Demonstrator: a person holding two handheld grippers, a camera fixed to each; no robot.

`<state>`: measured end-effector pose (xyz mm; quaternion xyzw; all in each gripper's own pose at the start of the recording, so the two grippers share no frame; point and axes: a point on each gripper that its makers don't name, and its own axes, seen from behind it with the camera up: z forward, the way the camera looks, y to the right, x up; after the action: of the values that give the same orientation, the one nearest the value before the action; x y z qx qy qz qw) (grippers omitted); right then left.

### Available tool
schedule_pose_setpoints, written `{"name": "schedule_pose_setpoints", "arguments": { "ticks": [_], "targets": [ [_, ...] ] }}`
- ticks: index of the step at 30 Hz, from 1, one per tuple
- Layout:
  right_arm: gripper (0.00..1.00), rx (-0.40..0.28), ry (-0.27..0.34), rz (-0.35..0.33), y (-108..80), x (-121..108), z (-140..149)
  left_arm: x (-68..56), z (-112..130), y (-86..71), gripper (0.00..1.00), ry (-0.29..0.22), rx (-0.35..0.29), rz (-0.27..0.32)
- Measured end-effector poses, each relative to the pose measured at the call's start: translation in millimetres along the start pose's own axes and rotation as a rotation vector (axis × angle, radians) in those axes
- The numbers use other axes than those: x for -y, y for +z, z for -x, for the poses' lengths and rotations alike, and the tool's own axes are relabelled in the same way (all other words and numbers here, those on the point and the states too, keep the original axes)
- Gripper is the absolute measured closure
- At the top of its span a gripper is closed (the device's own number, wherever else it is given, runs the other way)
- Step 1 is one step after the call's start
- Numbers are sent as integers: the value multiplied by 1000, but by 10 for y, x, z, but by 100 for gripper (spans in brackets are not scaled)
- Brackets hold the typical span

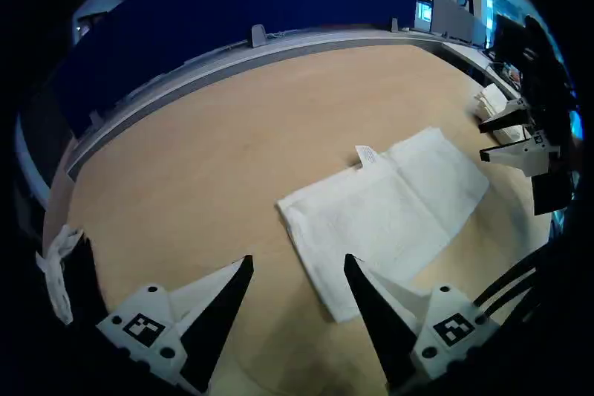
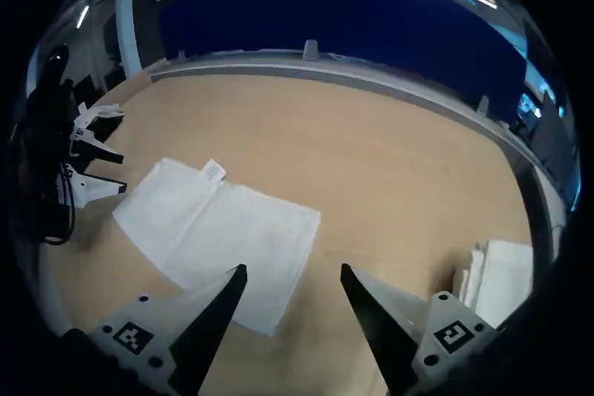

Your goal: Fold towel

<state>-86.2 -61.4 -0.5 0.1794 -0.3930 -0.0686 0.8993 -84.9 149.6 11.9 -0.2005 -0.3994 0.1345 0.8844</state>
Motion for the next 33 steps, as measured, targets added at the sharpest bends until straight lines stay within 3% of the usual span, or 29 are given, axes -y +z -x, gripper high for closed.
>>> {"name": "schedule_pose_setpoints", "arguments": {
  "ticks": [9, 18, 33],
  "targets": [
    [2, -1, -7, -1, -208, -5, 127, 32, 191, -252, 10, -26, -2, -30],
    [2, -3, -14, -14, -313, 2, 212, 21, 314, -383, 9, -58, -5, -53],
    [3, 43, -158, -106, -243, 166, 336, 62, 557, -696, 10, -140, -13, -117]
  ]
}}
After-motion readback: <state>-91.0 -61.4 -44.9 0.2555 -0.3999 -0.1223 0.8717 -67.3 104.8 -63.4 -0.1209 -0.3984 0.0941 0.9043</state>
